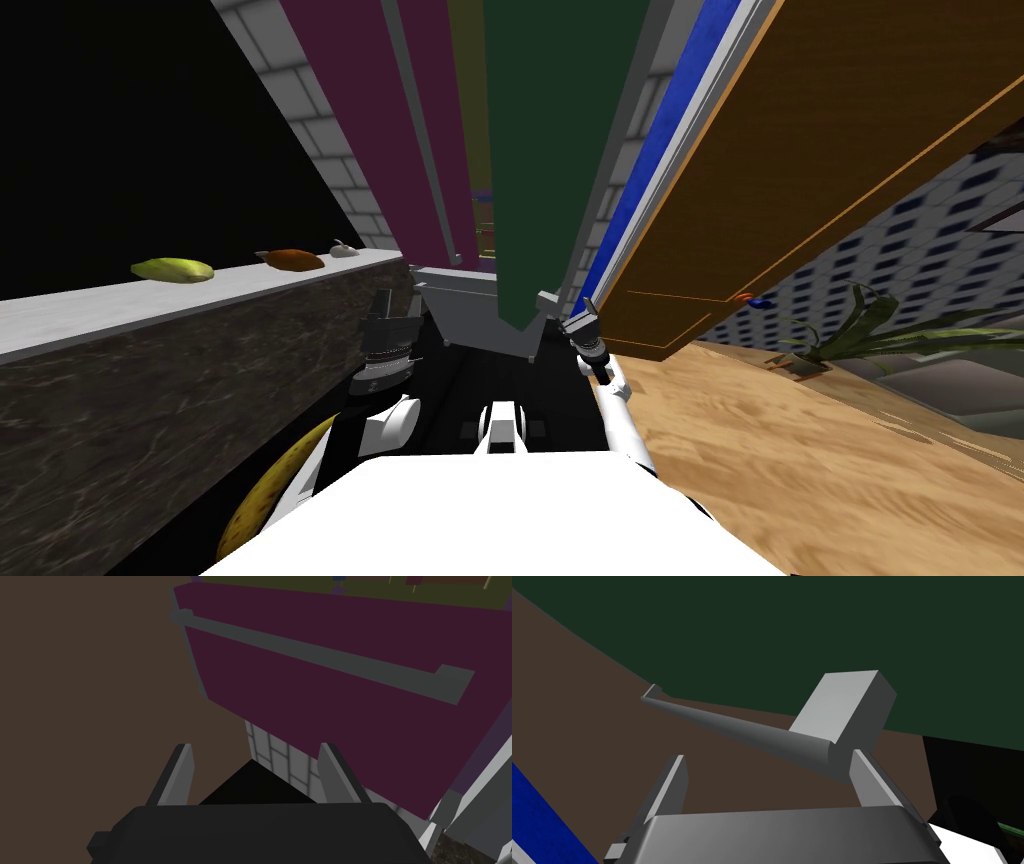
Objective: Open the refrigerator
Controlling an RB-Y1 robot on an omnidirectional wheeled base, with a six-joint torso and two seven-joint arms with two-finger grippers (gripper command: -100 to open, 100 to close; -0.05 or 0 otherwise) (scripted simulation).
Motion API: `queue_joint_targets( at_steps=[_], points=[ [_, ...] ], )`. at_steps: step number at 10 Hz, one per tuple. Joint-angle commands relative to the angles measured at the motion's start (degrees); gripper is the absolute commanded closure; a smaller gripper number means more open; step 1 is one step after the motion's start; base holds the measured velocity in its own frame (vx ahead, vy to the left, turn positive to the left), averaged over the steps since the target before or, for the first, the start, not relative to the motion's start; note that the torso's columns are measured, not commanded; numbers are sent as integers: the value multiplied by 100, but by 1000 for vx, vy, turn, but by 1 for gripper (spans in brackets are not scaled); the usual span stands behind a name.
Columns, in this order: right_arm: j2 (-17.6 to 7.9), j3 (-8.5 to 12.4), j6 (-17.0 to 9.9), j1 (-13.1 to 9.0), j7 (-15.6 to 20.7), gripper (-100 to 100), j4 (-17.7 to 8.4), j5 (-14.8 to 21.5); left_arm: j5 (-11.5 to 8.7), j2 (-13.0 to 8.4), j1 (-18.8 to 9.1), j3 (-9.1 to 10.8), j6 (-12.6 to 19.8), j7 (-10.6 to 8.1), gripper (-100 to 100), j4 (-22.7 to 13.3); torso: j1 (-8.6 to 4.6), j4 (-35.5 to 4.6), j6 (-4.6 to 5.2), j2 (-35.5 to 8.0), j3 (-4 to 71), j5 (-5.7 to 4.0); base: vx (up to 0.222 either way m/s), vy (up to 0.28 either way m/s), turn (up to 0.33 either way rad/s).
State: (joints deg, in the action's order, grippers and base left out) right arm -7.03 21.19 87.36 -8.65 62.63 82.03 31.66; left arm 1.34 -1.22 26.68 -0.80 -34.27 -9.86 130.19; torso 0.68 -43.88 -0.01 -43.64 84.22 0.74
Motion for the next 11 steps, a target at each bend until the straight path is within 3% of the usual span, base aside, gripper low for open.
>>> queue_joint_targets(
  at_steps=[1,7,8,11],
  points=[
    [21,24,-78,-178,-28,-100,149,-97,0,0,0,0,0,0,0,0,3,1,-1,-2,-3,1,0,0,0],
    [21,24,-78,-178,-28,-100,149,-97,0,0,0,0,0,0,0,0,-3,-13,-2,0,7,5,-3,1,1],
    [-125,8,-215,-223,-153,-100,2,-50,0,0,0,0,0,0,0,0,-4,-10,-1,5,10,4,-41,3,-41],
    [-154,11,-289,-282,-199,-100,20,-66,0,0,0,0,0,0,0,0,0,-7,-1,-2,-2,2,-38,8,-13]
  ],
)
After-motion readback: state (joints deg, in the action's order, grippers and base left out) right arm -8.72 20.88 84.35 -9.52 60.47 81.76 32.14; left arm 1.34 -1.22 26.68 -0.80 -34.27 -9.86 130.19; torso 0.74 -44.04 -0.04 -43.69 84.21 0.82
